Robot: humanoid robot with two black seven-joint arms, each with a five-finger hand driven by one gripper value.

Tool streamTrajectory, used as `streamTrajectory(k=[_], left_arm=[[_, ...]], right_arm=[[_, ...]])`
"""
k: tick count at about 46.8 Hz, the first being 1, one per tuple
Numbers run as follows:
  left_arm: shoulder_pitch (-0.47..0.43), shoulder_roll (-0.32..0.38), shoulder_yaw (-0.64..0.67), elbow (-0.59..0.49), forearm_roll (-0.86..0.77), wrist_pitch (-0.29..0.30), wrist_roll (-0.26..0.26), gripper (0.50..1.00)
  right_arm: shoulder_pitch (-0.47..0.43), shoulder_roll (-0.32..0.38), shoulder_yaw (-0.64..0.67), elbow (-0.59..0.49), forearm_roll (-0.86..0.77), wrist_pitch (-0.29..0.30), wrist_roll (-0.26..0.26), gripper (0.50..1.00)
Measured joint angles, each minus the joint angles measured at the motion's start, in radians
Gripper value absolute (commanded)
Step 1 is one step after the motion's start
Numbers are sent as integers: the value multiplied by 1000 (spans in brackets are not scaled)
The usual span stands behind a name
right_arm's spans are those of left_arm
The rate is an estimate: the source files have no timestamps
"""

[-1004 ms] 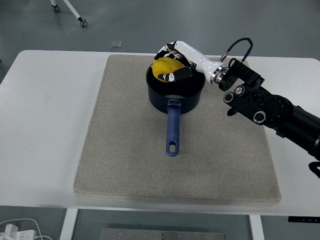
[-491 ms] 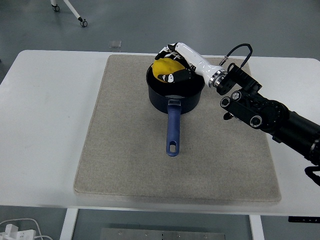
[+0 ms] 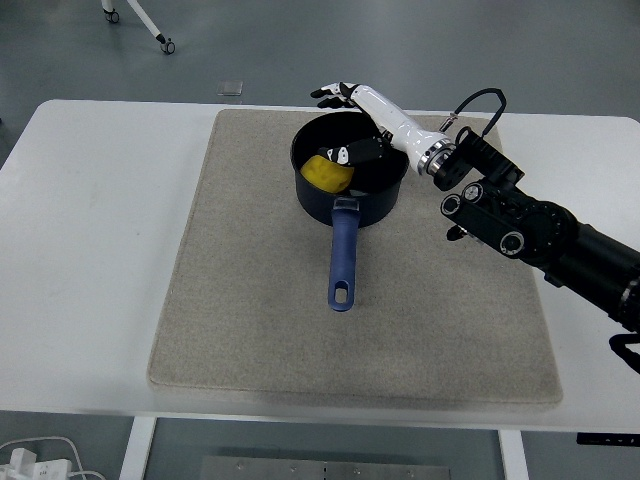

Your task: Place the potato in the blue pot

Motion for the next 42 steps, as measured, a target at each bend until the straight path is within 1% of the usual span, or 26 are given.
streamTrajectory(k=[3,6,11,21,24,27,30,33,36,42], left_arm=[[0,0,0,1,0,0,0,999],[0,0,0,1,-1,0,0,999],[0,0,-2,1,-1,0,1,999],[0,0,-2,1,-1,0,1,999],[0,0,-2,1,-1,0,1,999],[0,0,-2,1,0,0,1,999],[0,0,-2,1,0,0,1,999],[0,0,-3,1,0,0,1,999],[0,0,-3,1,0,0,1,999],[0,0,-2,2,0,0,1,999]], right_arm=[[0,0,1,0,15,0,0,919],[1,-3,1,0,70,0,0,919],[7,-10,-2,1,215,7,-1,919],[9,-22,-2,0,453,12,-2,919],[9,-25,14,0,546,12,-8,919],[9,-29,62,-1,658,15,-38,919],[9,-29,118,-8,736,27,-91,919],[10,-29,175,-22,790,35,-123,917],[10,-29,224,-44,826,36,-143,917],[7,-26,304,-113,908,43,-197,917]])
